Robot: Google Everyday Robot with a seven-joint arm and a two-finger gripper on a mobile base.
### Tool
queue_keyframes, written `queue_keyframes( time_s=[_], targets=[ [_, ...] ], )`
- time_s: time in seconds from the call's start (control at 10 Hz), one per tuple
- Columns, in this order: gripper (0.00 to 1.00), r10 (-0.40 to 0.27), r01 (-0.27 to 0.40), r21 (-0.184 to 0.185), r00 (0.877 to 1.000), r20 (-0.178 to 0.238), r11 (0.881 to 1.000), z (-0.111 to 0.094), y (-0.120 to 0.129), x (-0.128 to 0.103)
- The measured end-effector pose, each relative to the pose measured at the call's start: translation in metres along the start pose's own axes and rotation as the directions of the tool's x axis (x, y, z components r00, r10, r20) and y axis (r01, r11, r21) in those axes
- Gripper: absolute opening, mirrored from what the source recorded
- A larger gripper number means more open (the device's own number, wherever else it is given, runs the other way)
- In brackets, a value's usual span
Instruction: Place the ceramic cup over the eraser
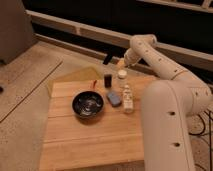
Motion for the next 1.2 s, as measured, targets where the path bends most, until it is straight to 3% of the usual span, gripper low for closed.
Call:
queue_keyframes(
  time_s=[0.3,0.5,0.8,1.0,1.2],
  targets=[
    [0.65,0.017,-0.019,0.061,0.999,0.040,0.998,0.013,-0.022,-0.009],
    [0.65,0.037,-0.043,0.081,0.997,0.067,0.996,0.022,-0.031,-0.013],
    [0.65,0.060,-0.063,0.044,0.995,0.077,0.997,0.035,-0.016,-0.009],
    [0.65,0.026,-0.025,-0.011,0.998,0.058,1.000,0.043,0.020,-0.001],
    [0.65,-0.010,0.010,-0.013,1.000,0.015,1.000,0.052,0.032,0.016]
  ],
)
